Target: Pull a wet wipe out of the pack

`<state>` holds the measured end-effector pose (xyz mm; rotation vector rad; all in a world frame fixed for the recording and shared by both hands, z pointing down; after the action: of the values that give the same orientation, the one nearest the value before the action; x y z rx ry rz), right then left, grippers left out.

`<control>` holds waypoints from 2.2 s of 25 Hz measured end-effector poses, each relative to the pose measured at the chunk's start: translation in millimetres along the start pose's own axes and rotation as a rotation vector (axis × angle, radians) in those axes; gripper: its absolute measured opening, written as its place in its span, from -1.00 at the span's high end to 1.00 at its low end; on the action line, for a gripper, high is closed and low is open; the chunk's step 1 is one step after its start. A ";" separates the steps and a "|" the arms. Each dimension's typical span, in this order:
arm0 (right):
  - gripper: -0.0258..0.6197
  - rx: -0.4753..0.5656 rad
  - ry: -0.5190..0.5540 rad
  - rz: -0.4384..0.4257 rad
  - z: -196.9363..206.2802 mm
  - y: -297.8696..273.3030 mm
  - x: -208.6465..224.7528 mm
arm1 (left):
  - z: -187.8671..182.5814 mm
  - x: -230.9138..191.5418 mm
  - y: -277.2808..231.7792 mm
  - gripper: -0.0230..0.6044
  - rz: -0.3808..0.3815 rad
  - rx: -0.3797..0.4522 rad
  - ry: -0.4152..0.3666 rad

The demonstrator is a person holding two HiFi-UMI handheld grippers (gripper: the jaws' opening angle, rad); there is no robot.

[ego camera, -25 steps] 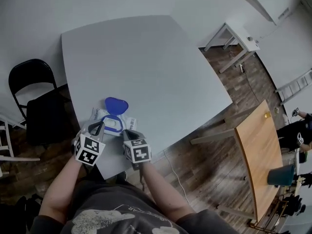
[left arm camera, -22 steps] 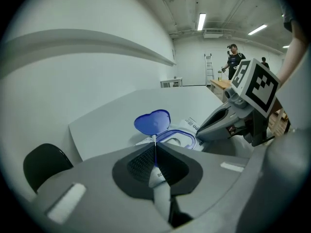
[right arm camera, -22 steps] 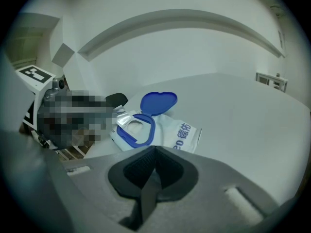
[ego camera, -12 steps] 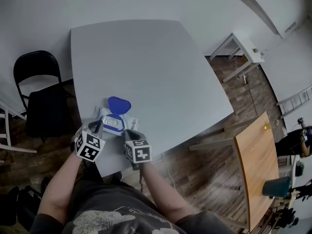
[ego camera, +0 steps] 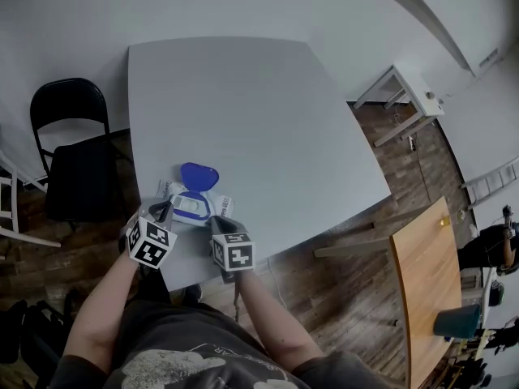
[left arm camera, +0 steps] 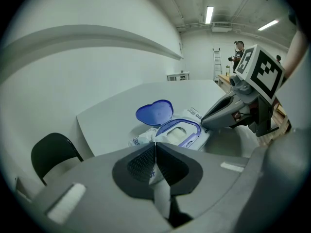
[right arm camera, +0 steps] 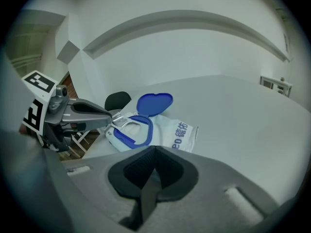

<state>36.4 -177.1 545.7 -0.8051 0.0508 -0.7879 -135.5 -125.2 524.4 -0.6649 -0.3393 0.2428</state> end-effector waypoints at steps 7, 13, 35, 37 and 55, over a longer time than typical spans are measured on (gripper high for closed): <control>0.94 0.054 0.130 -0.014 -10.6 17.0 -2.9 | 7.7 8.3 8.1 0.85 -0.002 0.000 0.038; 0.75 0.055 0.396 -0.131 -31.7 13.6 -49.1 | 14.7 12.7 13.6 0.84 -0.007 0.002 0.071; 0.63 -0.159 0.348 -0.131 -30.5 -34.7 -66.5 | 19.4 36.4 29.4 0.85 -0.072 0.037 0.203; 0.68 -0.149 0.361 -0.129 -28.9 -35.7 -66.1 | 21.0 40.8 30.1 0.85 -0.084 0.026 0.207; 0.92 -0.109 0.279 -0.345 -36.7 -3.6 -80.7 | 37.6 54.8 49.3 0.84 -0.153 0.002 0.258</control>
<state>-35.9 -149.2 502.4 -0.8121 0.2095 -1.2302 -105.1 -48.8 533.1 -0.6560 -0.1413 0.0100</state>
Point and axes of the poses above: the fingertips, and each gripper's own axes: y backward along the fingers, x to its right, z out of its underside, the point moved 8 cm from there along y, backward along the fingers, and after that the axes turned 4 degrees about -y, right-handed, at the moved point
